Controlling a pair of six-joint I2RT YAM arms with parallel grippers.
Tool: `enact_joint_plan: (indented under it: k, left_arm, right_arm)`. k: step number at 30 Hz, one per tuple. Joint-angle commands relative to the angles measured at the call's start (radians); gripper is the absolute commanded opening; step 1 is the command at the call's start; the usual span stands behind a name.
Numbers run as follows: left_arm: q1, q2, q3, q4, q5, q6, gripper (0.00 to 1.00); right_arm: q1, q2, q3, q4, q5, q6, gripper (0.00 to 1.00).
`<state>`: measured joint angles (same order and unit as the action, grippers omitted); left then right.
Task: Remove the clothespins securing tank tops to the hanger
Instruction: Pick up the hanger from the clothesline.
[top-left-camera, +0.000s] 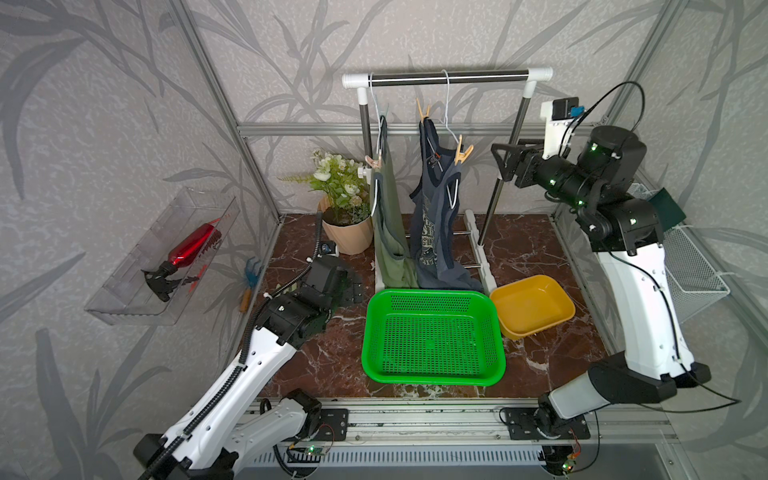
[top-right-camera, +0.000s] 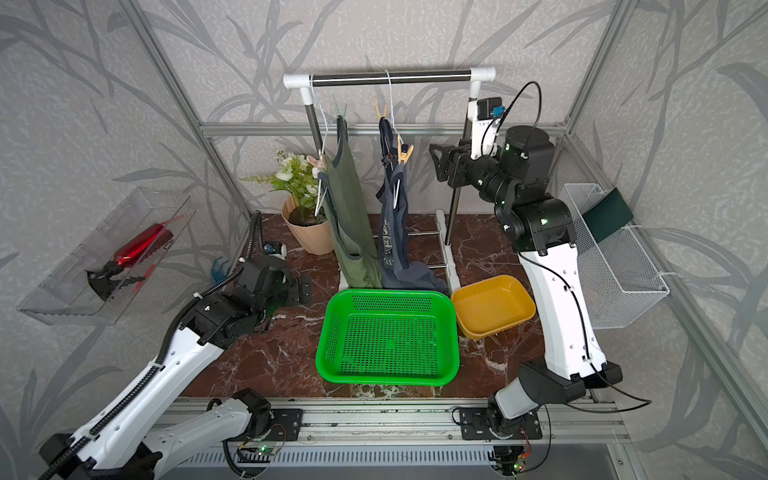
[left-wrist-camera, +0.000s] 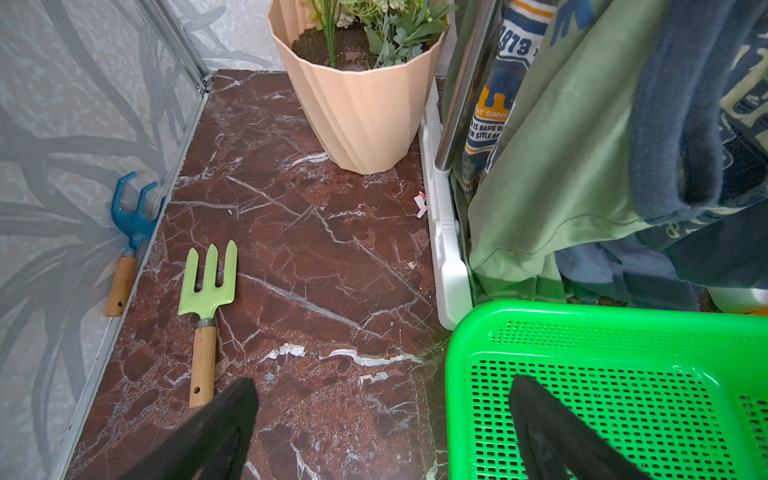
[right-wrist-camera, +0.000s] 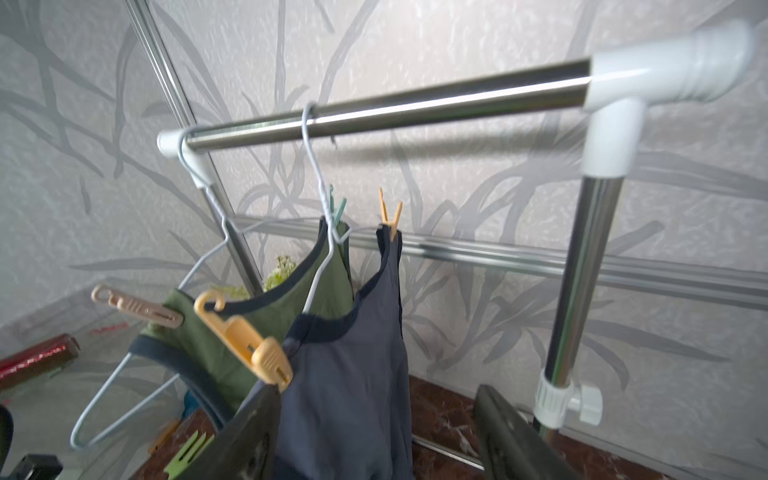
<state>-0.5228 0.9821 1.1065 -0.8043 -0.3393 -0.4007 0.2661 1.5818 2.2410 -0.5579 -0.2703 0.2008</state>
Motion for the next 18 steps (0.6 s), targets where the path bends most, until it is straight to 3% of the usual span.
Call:
enact_joint_plan:
  k: [1, 12, 18]
  left_arm:
    - [-0.003, -0.008, 0.029, -0.032, -0.018, -0.006, 0.96]
    - [-0.006, 0.039, 0.039, -0.03, -0.016, 0.003, 0.96]
    - [-0.007, 0.049, 0.039, -0.027, -0.017, 0.01, 0.96]
  right_arm:
    - [-0.048, 0.087, 0.052, 0.171, -0.229, 0.152, 0.76]
    - [-0.059, 0.607, 0.698, 0.17, -0.509, 0.429, 0.77]
    - [-0.041, 0.594, 0.575, 0.221, -0.529, 0.457, 0.75]
